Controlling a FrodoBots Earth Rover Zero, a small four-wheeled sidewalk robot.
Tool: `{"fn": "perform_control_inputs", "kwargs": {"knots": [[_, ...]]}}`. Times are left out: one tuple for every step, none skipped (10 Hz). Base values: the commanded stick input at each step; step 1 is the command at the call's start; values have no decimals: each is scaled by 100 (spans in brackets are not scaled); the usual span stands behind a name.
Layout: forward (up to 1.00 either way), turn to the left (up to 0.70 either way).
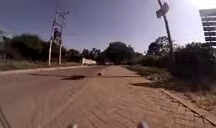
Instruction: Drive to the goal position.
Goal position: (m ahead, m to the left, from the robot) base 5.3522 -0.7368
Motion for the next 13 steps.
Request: {"fn": "perform_control_inputs", "kwargs": {"knots": [[100, -22], [100, -5], [100, 0], [100, 0], [100, -5], [100, -35], [100, -31], [100, -26], [100, -22], [100, -17], [100, -13], [100, -8], [100, -3]]}}
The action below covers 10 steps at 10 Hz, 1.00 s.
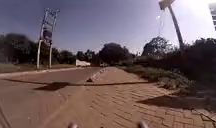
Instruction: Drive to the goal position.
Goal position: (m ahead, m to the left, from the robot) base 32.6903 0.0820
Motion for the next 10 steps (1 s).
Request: {"fn": "perform_control_inputs", "kwargs": {"knots": [[100, 0], [100, 0], [100, 0], [100, 0], [100, 0], [100, 0], [100, 0], [100, 0], [100, 0], [100, 0]]}}
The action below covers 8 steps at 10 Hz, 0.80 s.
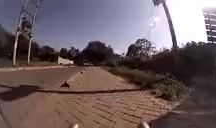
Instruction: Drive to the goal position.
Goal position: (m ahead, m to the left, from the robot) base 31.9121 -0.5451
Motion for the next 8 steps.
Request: {"fn": "perform_control_inputs", "kwargs": {"knots": [[100, 0], [100, 0], [100, 0], [100, 0], [100, 0], [100, 0], [100, 0], [100, 0]]}}
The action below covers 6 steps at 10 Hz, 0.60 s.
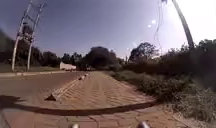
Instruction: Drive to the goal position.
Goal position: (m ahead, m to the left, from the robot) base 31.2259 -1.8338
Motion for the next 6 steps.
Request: {"fn": "perform_control_inputs", "kwargs": {"knots": [[100, 0], [100, 0], [100, 0], [100, 0], [100, 0], [100, 0]]}}
